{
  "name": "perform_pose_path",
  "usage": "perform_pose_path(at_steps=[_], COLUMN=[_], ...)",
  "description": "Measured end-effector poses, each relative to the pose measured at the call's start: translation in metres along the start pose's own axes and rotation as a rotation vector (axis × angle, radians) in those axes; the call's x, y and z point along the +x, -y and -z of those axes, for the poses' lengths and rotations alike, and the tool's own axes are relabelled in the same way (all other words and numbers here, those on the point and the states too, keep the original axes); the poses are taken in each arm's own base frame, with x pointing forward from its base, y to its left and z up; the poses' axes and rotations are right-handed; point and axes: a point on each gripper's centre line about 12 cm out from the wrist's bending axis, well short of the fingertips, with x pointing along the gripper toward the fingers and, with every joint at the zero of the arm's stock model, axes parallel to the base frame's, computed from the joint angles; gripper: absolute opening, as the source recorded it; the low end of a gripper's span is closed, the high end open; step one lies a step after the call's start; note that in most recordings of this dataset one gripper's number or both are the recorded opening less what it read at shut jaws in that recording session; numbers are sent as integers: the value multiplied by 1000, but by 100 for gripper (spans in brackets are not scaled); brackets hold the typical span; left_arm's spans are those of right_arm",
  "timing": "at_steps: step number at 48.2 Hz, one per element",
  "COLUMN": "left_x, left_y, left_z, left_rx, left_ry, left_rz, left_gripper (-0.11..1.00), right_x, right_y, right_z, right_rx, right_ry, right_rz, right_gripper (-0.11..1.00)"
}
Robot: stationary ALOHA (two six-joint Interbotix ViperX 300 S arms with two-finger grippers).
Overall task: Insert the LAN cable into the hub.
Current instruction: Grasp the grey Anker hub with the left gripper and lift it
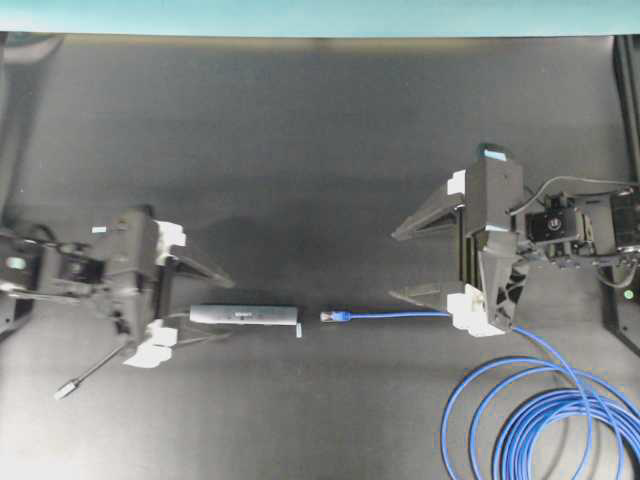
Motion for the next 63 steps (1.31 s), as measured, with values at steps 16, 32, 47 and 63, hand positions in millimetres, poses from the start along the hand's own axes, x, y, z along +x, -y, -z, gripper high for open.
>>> perform_pose_path(at_steps=[16,32,47,63], left_x=[16,32,38,37], left_y=[-2,-3,-6,0], left_z=[38,55,69,60], left_rx=[-15,-17,-1,18], left_ry=[-44,-51,-143,-199], left_rz=[10,15,-1,0], left_gripper=[79,78,34,28], right_x=[0,0,0,9], right_y=[-1,-1,-1,-3], right_z=[0,-1,0,12], right_rx=[4,37,39,35], right_ry=[1,3,1,-38], right_rz=[-3,-3,-4,-7], right_gripper=[81,81,81,81])
